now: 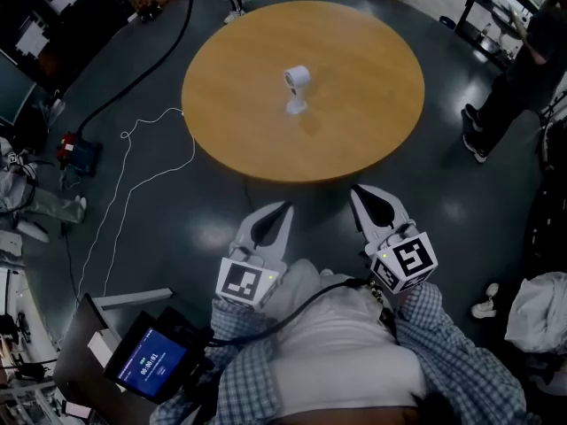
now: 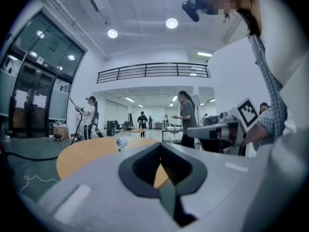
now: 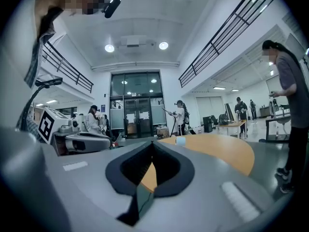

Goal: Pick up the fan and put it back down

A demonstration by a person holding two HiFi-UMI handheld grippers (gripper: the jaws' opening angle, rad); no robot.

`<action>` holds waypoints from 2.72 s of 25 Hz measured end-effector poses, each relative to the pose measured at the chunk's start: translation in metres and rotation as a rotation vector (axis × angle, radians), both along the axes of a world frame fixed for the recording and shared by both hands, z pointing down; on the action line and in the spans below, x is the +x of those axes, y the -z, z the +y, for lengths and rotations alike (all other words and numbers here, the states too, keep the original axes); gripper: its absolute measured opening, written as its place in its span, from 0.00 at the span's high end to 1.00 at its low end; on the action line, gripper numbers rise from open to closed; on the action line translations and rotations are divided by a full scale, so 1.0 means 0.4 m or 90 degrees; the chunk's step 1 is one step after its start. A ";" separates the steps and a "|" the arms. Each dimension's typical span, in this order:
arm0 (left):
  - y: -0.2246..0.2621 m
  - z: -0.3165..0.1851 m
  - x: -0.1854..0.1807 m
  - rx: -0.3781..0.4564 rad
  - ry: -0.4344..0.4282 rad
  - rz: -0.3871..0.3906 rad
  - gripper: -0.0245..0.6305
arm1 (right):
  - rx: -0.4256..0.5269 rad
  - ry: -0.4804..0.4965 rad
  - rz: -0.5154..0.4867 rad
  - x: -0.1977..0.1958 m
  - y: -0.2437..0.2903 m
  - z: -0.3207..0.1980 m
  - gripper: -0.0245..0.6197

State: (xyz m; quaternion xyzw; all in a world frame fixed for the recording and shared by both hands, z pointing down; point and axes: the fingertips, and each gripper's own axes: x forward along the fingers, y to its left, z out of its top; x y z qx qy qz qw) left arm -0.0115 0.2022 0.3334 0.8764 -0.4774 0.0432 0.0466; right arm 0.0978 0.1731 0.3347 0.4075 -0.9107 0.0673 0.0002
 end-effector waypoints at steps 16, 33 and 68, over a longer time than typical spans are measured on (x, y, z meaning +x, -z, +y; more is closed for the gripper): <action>-0.037 -0.078 0.045 0.001 -0.019 0.021 0.96 | 0.010 -0.025 -0.012 0.042 0.010 -0.090 0.96; -0.037 -0.440 -0.051 0.008 -0.078 0.013 0.96 | 0.006 -0.058 0.020 -0.062 0.013 -0.431 0.96; -0.155 -0.644 -0.147 -0.110 -0.038 0.029 0.96 | -0.158 0.056 0.142 -0.191 -0.285 -0.623 0.89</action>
